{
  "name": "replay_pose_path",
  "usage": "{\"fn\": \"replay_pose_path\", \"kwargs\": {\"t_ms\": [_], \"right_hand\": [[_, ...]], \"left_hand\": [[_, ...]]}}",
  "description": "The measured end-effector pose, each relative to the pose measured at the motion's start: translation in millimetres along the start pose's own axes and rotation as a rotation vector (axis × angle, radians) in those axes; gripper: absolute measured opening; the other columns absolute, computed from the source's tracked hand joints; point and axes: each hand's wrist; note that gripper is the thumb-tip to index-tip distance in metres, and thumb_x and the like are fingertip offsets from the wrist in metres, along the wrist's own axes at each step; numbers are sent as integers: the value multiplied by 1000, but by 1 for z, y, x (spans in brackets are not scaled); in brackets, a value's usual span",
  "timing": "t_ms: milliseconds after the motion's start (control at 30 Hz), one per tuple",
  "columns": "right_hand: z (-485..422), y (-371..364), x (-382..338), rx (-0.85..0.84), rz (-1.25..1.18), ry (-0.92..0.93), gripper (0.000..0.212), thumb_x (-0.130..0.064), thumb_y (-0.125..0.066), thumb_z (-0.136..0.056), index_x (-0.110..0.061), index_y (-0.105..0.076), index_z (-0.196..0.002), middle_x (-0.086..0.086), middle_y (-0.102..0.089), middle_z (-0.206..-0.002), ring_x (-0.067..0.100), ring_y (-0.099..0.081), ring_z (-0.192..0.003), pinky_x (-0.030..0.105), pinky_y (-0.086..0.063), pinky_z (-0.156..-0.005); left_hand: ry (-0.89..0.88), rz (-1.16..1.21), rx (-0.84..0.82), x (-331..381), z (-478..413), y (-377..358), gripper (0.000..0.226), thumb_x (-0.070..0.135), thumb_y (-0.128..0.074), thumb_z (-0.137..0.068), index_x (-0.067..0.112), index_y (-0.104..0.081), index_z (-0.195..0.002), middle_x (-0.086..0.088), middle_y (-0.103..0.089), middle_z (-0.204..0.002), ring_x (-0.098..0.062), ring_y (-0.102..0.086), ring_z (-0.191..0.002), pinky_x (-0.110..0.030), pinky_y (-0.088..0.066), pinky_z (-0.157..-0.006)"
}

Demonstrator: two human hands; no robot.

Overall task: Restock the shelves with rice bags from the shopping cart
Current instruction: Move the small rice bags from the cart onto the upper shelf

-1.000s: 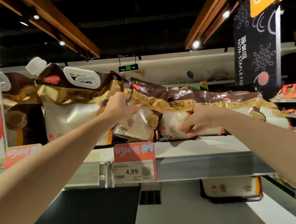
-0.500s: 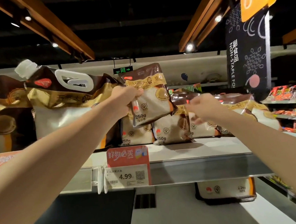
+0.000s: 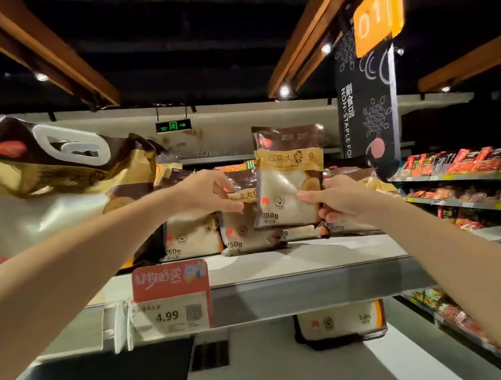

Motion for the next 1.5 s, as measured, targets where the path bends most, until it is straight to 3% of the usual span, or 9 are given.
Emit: {"fn": "replay_pose_path", "kwargs": {"t_ms": [233,400,500,700,867,1033,1133,1333,1500], "right_hand": [[-9,24,25,-58,212,-199,29,-25,-66,-92,-6,-52,-76,4,-49,-57,11,-46,-39,18,-45,-41],[-19,11,17,-104,375,-141,51,-45,-81,-73,-10,-63,-107,9,-72,-99,17,-70,-71,25,-60,-67],[-20,3,13,7,635,-40,63,-60,-78,-69,-15,-59,-109,1,-69,-96,11,-65,-69,21,-54,-56],[-26,1,10,-2,636,-105,66,-59,-78,-68,-8,-61,-108,4,-71,-85,14,-66,-57,22,-57,-55],[-10,-4,13,211,776,-4,97,-63,-80,-63,-8,-31,-125,6,-59,-104,24,-66,-84,38,-60,-68],[5,-10,12,-10,914,125,35,-34,-68,-84,-8,-54,-103,9,-58,-96,19,-52,-81,25,-45,-67],[9,-5,11,-153,848,83,45,-26,-67,-83,-16,-50,-123,3,-57,-117,19,-54,-104,30,-50,-83],[32,13,12,-214,455,31,48,-8,-62,-90,-12,-49,-136,5,-48,-127,24,-55,-114,35,-52,-95],[61,28,12,155,70,141,39,-8,-69,-85,-12,-60,-123,8,-66,-111,18,-67,-92,29,-59,-73]], "left_hand": [[73,-212,-114,-9,-17,-20,112,62,-81,-66,20,-25,-153,-8,-32,-152,-26,-40,-135,-38,-37,-110],[74,-284,-235,-6,-26,-32,138,68,-78,-62,13,6,-158,-6,-13,-165,-27,-23,-149,-37,-23,-120],[41,-296,-231,-13,-30,-32,140,72,-77,-59,16,5,-158,-3,-11,-166,-25,-20,-150,-38,-21,-122],[-116,-405,-154,-18,-38,-35,123,78,-72,-61,29,-13,-156,3,-21,-158,-24,-24,-142,-46,-27,-118],[-118,-582,-150,-6,-36,-30,108,81,-68,-62,26,-29,-146,0,-35,-137,-22,-44,-121,-41,-43,-101],[-7,-479,-279,16,-36,-28,62,64,-80,-66,22,-43,-93,2,-52,-98,-16,-50,-83,-34,-49,-80],[37,-348,-344,29,-36,-32,59,63,-82,-65,18,-55,-92,1,-62,-89,-15,-55,-76,-28,-51,-69],[-53,-606,-212,53,-23,-43,51,53,-76,-78,19,-47,-103,2,-57,-94,-20,-52,-87,-34,-47,-78],[-103,-519,-60,82,1,-64,23,17,-62,-87,6,-60,-108,-5,-64,-98,-23,-62,-87,-36,-57,-76]]}}
Point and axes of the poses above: each hand's wrist, its own z-axis away from the middle knuckle, its own y-axis out of the back of the hand, x = y × z
